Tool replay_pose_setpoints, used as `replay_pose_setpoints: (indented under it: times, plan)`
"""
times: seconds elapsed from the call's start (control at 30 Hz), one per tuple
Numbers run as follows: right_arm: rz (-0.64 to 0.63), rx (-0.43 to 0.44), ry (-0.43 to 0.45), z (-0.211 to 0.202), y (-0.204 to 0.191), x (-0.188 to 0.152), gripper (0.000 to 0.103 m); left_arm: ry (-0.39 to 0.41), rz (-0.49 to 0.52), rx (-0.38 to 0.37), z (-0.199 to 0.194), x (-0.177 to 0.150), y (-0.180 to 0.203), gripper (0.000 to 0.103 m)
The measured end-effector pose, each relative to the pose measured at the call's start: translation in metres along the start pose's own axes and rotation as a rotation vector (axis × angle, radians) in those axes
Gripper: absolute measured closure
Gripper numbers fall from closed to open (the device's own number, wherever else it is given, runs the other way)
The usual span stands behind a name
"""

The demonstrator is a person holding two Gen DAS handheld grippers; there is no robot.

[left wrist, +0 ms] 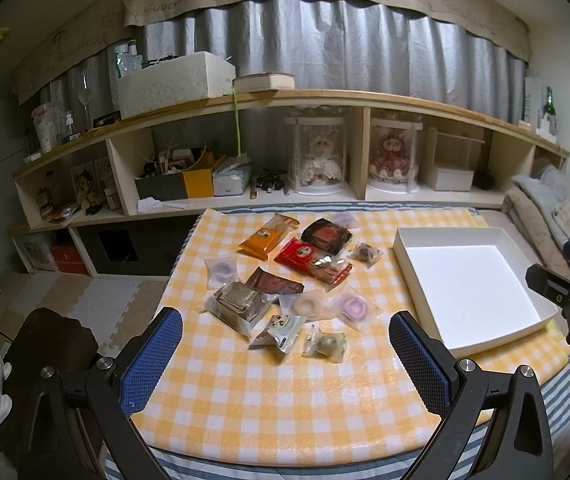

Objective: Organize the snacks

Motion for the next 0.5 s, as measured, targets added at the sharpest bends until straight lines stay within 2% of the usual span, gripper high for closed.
replay_pose_setpoints:
  times: [0.5]
  plan:
    - [0.001,0.000,0.003,-0.0010,-0.0001,0.0004,0.000,0.001,0.000,0.000,-0.0002,0.0004,0.0002,0.000]
Point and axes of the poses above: each gripper's, at about its wrist camera, not at the fingertips, and z roughly the way its jaws point, y to its right, x to its top, the point moved 10 cm from there along z, roughly the way its jaws point, and after that the axes turned 15 degrees about y, right-handed, at the moved point
